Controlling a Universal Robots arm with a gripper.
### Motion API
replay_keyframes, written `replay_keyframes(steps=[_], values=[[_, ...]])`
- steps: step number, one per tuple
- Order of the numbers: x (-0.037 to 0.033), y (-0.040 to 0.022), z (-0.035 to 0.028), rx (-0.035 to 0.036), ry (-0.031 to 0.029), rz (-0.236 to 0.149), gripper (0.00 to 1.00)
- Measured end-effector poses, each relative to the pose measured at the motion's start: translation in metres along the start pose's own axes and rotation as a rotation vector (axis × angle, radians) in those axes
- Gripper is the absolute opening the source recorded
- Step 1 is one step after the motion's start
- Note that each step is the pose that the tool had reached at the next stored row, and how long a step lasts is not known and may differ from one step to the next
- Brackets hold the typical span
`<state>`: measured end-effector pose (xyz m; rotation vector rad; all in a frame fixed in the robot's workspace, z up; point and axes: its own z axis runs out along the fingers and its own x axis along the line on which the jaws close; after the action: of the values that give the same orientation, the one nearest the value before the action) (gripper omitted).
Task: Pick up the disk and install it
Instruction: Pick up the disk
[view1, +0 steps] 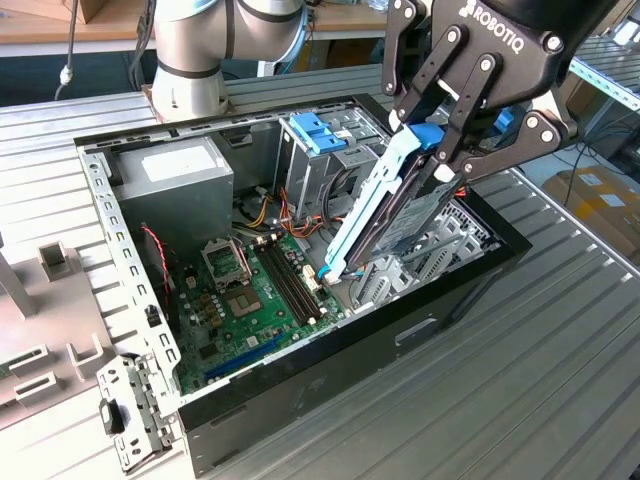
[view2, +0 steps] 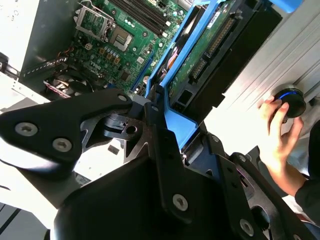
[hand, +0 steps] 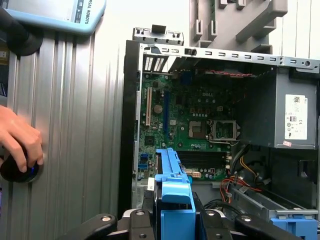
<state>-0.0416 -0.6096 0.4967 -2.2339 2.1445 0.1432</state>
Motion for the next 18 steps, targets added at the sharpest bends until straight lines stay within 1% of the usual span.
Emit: replay_keyframes(steps=[4,10,13,18], values=[[0.0000,-0.0003,0.0000,-0.0001,0.0000,0.000,0.37],[0.0003,-0.0049,-0.0002,0.0000,0.0000,0.000,0.37],[0.0004,-0.0078,-0.0003,0.0000,0.0000,0.000,0.37],[0.0007,-0.0153,-0.0006,0.0000,0.0001,0.000,0.37]])
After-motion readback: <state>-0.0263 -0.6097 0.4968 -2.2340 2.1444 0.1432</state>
